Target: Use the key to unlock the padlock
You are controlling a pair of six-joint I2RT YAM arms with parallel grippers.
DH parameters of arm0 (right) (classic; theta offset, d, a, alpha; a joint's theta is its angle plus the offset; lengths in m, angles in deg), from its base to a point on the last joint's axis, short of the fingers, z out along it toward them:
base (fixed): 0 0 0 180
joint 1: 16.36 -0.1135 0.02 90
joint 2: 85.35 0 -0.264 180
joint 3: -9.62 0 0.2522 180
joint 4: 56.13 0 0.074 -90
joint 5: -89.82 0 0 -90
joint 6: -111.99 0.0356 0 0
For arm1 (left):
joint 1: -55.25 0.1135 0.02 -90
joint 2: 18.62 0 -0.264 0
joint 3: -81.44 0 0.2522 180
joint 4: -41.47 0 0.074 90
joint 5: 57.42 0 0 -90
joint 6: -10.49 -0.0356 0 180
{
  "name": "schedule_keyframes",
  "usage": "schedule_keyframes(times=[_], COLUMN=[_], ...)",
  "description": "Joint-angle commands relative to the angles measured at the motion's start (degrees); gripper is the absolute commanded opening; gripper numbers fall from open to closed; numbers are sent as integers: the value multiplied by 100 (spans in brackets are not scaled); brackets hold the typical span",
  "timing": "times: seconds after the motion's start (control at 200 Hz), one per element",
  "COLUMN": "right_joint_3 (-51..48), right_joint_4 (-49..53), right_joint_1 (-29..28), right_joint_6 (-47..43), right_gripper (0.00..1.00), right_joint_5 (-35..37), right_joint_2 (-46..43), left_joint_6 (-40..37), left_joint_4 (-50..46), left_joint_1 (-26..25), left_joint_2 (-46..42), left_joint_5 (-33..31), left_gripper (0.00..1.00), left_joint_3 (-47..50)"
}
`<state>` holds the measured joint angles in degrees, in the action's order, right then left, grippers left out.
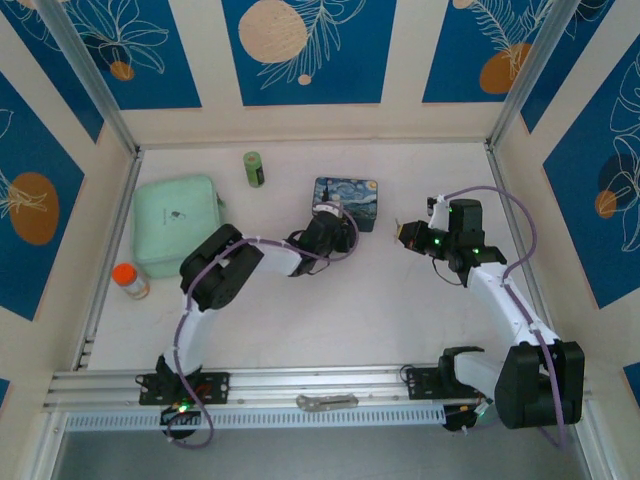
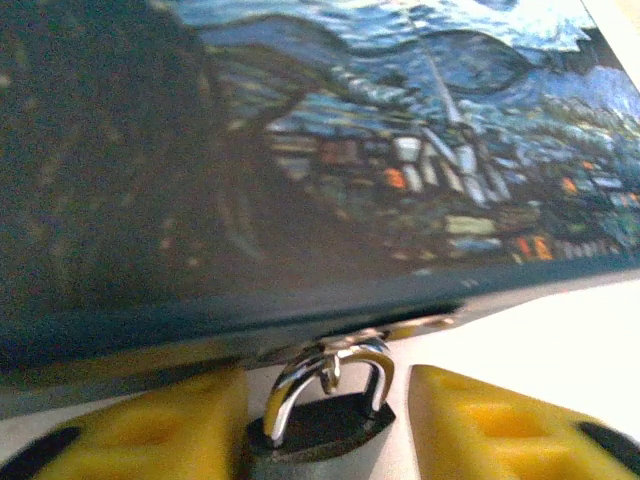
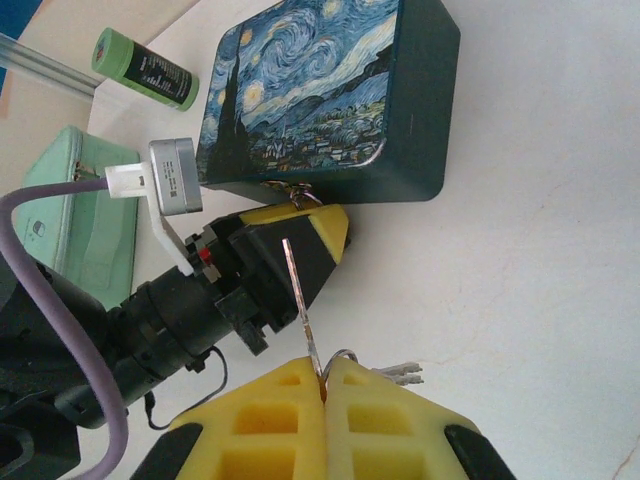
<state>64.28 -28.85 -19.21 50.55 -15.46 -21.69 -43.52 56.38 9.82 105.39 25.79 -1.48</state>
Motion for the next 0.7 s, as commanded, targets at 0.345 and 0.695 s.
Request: schedule_keyframes(times=[0.345, 0.695], right_joint_3=[-317, -950], right_joint_4=[-279, -1218], right_joint_1=[44, 92], right_joint_6=[230, 554], right_gripper=[0, 0], right_joint_5=[-603, -1890], right_joint_2=[186, 711], left_joint_6=[889, 3351], left_joint_4=[494, 1833], left_joint_1=[162, 414], left_joint_2=[-236, -373], left_joint_5=[969, 2066], left_gripper=[0, 0], left_joint_3=[389, 710])
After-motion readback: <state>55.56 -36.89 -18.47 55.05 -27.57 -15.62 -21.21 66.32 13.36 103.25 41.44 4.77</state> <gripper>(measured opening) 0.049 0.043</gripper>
